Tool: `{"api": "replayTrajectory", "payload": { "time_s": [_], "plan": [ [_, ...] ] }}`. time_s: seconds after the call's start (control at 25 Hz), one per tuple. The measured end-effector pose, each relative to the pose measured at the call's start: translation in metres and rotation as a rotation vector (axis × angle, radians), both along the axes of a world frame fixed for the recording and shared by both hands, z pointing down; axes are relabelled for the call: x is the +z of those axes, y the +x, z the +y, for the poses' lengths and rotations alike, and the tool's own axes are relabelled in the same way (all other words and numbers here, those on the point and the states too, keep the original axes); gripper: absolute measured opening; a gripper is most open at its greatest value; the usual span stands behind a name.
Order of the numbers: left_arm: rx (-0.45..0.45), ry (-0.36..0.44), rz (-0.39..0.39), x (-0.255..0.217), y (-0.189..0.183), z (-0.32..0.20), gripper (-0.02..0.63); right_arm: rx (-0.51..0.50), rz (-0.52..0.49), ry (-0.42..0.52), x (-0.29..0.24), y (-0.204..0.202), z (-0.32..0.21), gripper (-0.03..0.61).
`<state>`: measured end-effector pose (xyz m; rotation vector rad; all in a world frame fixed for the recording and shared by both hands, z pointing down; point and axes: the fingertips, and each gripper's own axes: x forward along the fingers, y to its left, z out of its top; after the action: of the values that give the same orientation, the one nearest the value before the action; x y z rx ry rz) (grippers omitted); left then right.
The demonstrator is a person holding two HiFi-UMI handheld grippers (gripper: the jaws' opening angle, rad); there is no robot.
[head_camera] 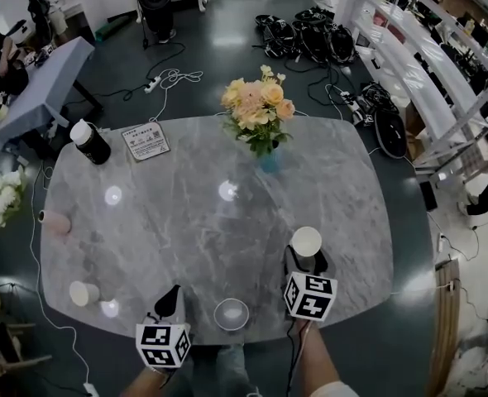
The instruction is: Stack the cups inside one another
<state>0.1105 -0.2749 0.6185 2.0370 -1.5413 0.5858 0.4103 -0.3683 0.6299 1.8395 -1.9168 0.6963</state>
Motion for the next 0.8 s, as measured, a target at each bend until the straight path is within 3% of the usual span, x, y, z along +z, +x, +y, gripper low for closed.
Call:
{"api": "replayTrajectory", "payload": {
  "time_s": [0.8],
  "plan": [
    [-0.01,0.009,-0.008,-0.002,-0.006,0.006,-0.003,0.039,0.018,0.031,-0.01,0.013,0.001,0.25]
  ]
}}
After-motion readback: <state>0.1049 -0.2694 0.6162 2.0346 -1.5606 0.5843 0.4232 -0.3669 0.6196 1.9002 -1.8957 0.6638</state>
